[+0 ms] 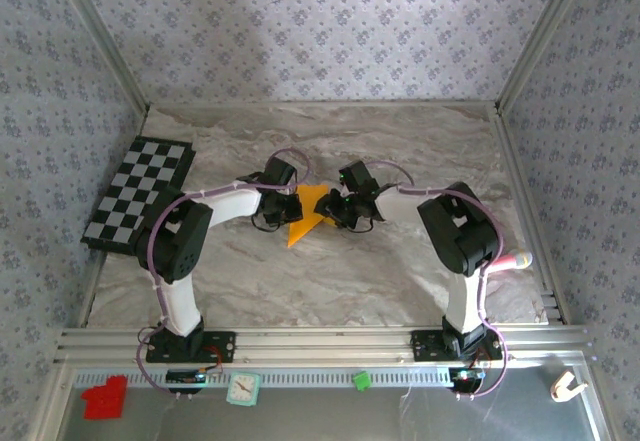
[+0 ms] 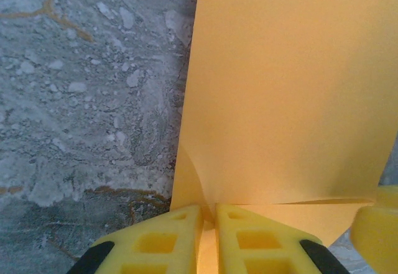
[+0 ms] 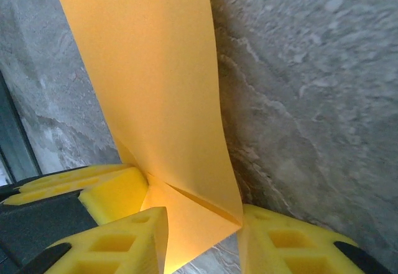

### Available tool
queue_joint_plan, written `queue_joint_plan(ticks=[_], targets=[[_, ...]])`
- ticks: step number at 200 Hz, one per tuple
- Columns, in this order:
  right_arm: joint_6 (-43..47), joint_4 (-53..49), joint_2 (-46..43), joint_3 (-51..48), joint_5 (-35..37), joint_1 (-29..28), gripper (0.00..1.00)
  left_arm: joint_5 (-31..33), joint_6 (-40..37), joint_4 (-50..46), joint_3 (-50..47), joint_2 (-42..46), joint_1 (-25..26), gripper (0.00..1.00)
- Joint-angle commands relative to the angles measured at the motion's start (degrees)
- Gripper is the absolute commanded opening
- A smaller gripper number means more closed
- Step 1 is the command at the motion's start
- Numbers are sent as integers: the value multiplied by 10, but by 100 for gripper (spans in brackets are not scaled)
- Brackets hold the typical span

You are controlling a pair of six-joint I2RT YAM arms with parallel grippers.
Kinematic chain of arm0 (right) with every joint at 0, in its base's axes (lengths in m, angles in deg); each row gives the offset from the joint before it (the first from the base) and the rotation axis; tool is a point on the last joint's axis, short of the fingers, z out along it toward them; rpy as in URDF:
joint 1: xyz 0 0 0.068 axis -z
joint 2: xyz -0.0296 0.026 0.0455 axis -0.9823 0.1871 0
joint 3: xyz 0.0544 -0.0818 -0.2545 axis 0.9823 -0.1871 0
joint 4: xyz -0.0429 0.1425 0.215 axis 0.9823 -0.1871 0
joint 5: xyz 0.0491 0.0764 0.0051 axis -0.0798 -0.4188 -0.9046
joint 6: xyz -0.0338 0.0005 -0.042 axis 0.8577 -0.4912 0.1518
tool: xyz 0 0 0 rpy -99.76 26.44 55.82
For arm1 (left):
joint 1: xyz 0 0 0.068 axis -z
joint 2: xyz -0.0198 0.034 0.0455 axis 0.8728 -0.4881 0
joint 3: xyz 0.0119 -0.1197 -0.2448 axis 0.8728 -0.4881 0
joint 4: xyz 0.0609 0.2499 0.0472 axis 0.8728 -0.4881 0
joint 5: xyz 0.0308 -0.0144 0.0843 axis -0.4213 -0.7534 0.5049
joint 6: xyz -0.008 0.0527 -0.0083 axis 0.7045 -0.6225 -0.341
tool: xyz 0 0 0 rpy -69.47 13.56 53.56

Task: Fold a paper plane with a square sheet of paper (pick it up from the middle)
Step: Fold the wing for the fifth time at the center of the table.

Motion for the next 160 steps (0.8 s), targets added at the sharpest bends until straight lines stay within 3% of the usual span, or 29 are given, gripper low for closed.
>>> queue_joint_plan(ticks=[1, 64, 108, 160], targets=[[-16, 30, 13, 10, -42, -5, 32, -3, 2, -37, -21, -8, -1, 16], [-25, 100, 5, -25, -45, -5, 24, -17, 1, -51, -2, 22, -4, 17], [-12, 79, 0, -21, -31, -3, 14, -13, 0, -58, 0, 39, -6, 18], [-10, 75, -54, -48, 19, 1, 1, -13, -33, -10, -38, 125, -1, 36]])
